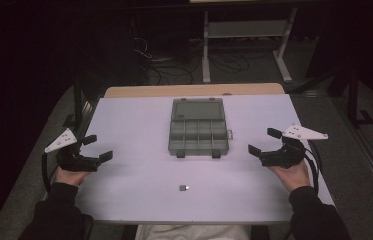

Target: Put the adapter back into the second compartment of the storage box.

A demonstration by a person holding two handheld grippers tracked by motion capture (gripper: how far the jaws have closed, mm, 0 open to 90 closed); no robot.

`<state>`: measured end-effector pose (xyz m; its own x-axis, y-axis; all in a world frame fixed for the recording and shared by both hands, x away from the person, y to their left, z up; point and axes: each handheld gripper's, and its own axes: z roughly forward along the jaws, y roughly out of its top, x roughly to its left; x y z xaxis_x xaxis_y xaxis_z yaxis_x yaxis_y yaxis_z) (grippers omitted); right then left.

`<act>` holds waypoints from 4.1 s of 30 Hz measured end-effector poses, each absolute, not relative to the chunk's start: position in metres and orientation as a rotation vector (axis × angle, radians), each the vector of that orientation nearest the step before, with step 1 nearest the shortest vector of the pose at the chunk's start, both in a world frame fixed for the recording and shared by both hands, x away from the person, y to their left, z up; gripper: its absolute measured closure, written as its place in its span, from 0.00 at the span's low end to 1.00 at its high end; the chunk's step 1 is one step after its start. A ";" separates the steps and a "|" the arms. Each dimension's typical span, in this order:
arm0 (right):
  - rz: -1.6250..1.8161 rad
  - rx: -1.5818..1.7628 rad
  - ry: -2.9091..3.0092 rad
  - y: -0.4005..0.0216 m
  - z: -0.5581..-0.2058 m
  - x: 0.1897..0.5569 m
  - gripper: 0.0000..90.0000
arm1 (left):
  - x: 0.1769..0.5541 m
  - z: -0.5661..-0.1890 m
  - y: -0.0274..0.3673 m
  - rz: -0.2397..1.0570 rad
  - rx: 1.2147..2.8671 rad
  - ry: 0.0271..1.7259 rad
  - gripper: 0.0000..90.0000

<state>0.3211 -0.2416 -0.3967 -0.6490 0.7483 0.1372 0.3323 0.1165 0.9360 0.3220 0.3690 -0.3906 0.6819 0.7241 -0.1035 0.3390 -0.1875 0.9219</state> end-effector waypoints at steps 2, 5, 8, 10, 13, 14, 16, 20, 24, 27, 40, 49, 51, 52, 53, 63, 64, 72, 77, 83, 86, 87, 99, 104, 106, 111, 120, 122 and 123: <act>1.541 1.053 2.027 -0.242 -0.397 0.321 0.00 | 0.322 -0.390 0.369 0.435 1.783 0.847 0.00; 1.541 1.045 2.030 -0.242 -0.396 0.320 0.00 | 0.321 -0.390 0.369 0.436 1.785 0.844 0.00; 1.546 1.030 2.028 -0.241 -0.396 0.319 0.00 | 0.321 -0.390 0.368 0.438 1.787 0.843 0.00; 1.552 1.024 2.022 -0.241 -0.395 0.318 0.00 | 0.321 -0.390 0.368 0.439 1.787 0.846 0.00; 1.558 1.024 2.024 -0.242 -0.395 0.318 0.00 | 0.319 -0.389 0.368 0.447 1.780 0.845 0.00; 1.559 1.023 2.024 -0.242 -0.395 0.317 0.00 | 0.319 -0.389 0.368 0.447 1.786 0.840 0.00; 1.558 1.019 2.025 -0.241 -0.395 0.317 0.00 | 0.318 -0.389 0.367 0.445 1.789 0.840 0.00; 1.558 1.018 2.024 -0.241 -0.394 0.316 0.00 | 0.317 -0.389 0.365 0.457 1.797 0.835 0.00; 1.560 1.022 2.023 -0.242 -0.394 0.317 0.00 | 0.317 -0.387 0.365 0.460 1.789 0.837 0.00; 1.564 1.023 2.022 -0.243 -0.394 0.317 0.00 | 0.318 -0.385 0.363 0.461 1.800 0.832 0.00; 1.562 1.008 2.031 -0.240 -0.395 0.317 0.00 | 0.317 -0.363 0.345 0.450 1.866 0.766 0.00; 1.565 1.015 2.027 -0.241 -0.395 0.316 0.00 | 0.320 -0.354 0.322 0.430 1.951 0.701 0.00; 1.568 1.015 2.027 -0.241 -0.395 0.316 0.00 | 0.321 -0.352 0.318 0.431 1.970 0.684 0.00; 1.568 1.012 2.027 -0.241 -0.395 0.316 0.00 | 0.321 -0.351 0.315 0.431 1.976 0.676 0.00; 1.568 1.012 2.028 -0.241 -0.394 0.316 0.00 | 0.321 -0.350 0.313 0.434 1.982 0.669 0.00; 1.563 1.005 2.037 -0.240 -0.395 0.316 0.00 | 0.324 -0.346 0.297 0.420 2.038 0.625 0.00; 1.564 1.005 2.038 -0.240 -0.395 0.316 0.00 | 0.324 -0.346 0.296 0.419 2.044 0.619 0.00; 1.564 1.005 2.038 -0.240 -0.395 0.316 0.00 | 0.326 -0.345 0.283 0.406 2.090 0.589 0.00; 1.565 1.004 2.040 -0.240 -0.395 0.316 0.00 | 0.326 -0.343 0.273 0.401 2.123 0.555 0.00; 1.566 1.004 2.046 -0.240 -0.395 0.316 0.00 | 0.327 -0.345 0.262 0.385 2.163 0.526 0.00; 1.565 1.003 2.047 -0.240 -0.395 0.316 0.00 | 0.327 -0.347 0.257 0.377 2.184 0.512 0.00; 1.566 1.003 2.047 -0.240 -0.395 0.316 0.00 | 0.327 -0.347 0.256 0.376 2.188 0.510 0.00; 1.561 1.003 2.056 -0.240 -0.396 0.316 0.00 | 0.327 -0.352 0.238 0.344 2.241 0.462 0.00; 1.561 1.002 2.058 -0.239 -0.396 0.316 0.00 | 0.327 -0.355 0.231 0.331 2.269 0.441 0.00; 1.562 1.002 2.060 -0.239 -0.396 0.316 0.00 | 0.326 -0.356 0.228 0.323 2.273 0.435 0.00; 1.562 1.000 2.060 -0.239 -0.396 0.316 0.00 | 0.325 -0.358 0.221 0.301 2.293 0.407 0.00; 1.560 0.993 2.065 -0.238 -0.396 0.316 0.00 | 0.324 -0.366 0.207 0.258 2.339 0.365 0.00; 1.560 0.993 2.065 -0.238 -0.396 0.316 0.00 | 0.325 -0.369 0.205 0.247 2.348 0.363 0.00; 1.560 0.993 2.065 -0.238 -0.396 0.316 0.00 | 0.325 -0.371 0.204 0.245 2.359 0.363 0.00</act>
<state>0.3161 -0.2384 -0.3960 -0.6845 0.7190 0.1203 0.3123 0.1401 0.9396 0.3253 0.2036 -0.3708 0.9422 0.3272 0.0720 0.1892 -0.6970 0.6917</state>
